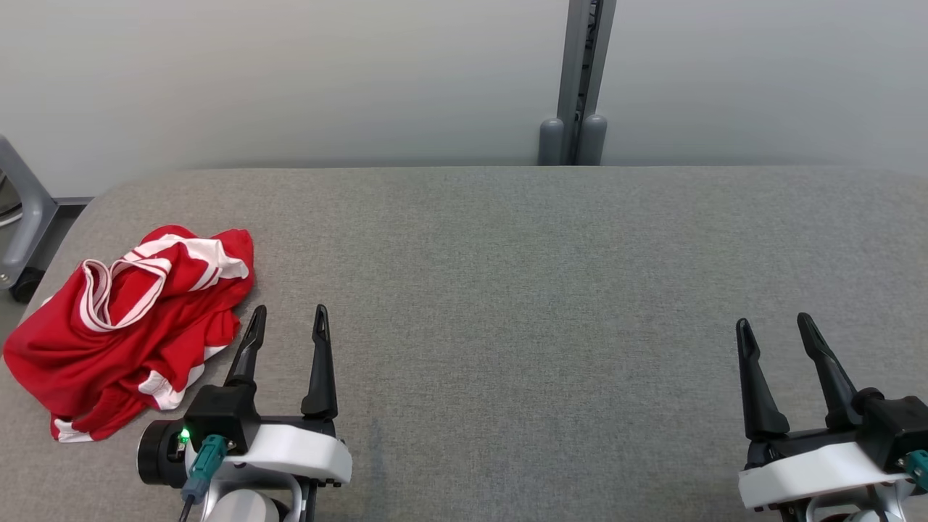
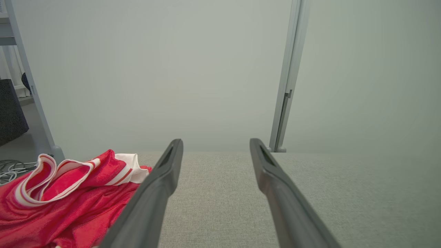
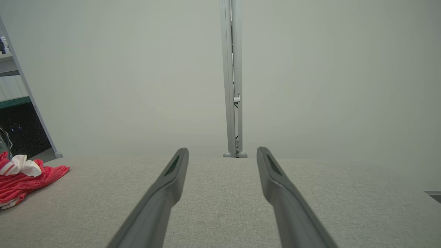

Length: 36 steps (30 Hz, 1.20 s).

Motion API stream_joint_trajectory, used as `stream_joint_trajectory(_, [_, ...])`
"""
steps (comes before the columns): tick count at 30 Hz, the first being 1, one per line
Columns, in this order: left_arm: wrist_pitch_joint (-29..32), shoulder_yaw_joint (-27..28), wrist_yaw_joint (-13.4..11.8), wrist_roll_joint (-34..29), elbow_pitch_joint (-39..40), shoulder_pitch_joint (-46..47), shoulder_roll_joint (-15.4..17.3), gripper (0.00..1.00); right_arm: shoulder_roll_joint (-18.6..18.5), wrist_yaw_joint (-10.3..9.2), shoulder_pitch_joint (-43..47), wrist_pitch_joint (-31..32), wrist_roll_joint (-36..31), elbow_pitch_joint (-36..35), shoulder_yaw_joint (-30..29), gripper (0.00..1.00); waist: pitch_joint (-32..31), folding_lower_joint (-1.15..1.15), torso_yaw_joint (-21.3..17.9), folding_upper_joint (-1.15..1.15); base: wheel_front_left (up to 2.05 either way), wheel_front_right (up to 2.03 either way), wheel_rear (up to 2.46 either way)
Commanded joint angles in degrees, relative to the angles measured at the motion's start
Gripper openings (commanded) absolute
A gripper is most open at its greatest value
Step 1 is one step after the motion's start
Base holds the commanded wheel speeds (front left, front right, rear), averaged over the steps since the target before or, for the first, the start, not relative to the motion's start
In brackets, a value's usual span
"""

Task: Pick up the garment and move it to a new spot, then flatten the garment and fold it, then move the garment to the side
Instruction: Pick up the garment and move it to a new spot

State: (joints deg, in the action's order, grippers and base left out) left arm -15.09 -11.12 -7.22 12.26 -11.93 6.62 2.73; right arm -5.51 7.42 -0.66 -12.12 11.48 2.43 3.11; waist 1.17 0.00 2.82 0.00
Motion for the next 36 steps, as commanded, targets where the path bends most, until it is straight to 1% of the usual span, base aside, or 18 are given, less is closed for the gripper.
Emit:
stream_joint_trajectory(1, [-0.1, 0.1, -0.4, 0.3, 0.0, 1.2, 0.3, 1.0, -0.1, 0.12, -0.3, -0.3, 0.3, -0.1, 0.1, 1.0, 0.0, 0.0, 0.2, 0.0, 0.0, 0.0, 0.0])
stream_joint_trajectory(5, [-0.1, 0.0, -0.4, 0.6, -0.2, 1.4, 0.3, 1.0, -0.1, 0.12, -0.4, -0.5, 0.6, 0.1, 0.6, 1.0, 0.2, 0.0, 1.7, 0.0, 0.0, 0.0, 0.0])
stream_joint_trajectory(9, [-0.1, 0.0, -0.6, 1.0, -0.5, 1.7, 0.3, 1.0, -0.3, 0.12, -0.3, -0.6, 0.7, 0.2, 0.5, 1.0, 0.3, 0.0, 4.0, 0.0, 0.0, 0.0, 0.0])
stream_joint_trajectory(23, [-0.1, 0.1, -1.0, 1.5, -0.2, 1.2, 0.3, 1.0, -0.3, 0.12, -0.4, -0.6, 1.5, -0.1, 1.0, 1.0, 1.3, 0.0, 15.2, 0.0, 0.0, 0.0, 0.0])
stream_joint_trajectory(28, [-0.1, -0.1, -1.0, 2.0, 0.1, 0.7, 0.3, 1.0, -0.7, 0.12, -0.6, -0.5, 1.9, 0.1, 1.5, 1.0, 1.4, 0.0, 18.6, 0.0, 0.0, 0.0, 0.0])
stream_joint_trajectory(32, [-0.1, -0.1, -1.1, 2.5, 0.0, 0.1, 0.3, 1.0, -0.8, 0.12, -0.7, -0.6, 2.2, 0.4, 1.7, 1.0, 1.2, 0.0, 20.6, 0.0, 0.0, 0.0, 0.0])
stream_joint_trajectory(36, [-0.1, 0.3, -1.0, 2.5, -0.1, -0.1, 0.3, 1.0, -0.5, 0.12, -0.7, -0.6, 2.1, 0.5, 1.9, 1.0, 1.0, 0.0, 21.7, 0.0, 0.0, 0.0, 0.0])
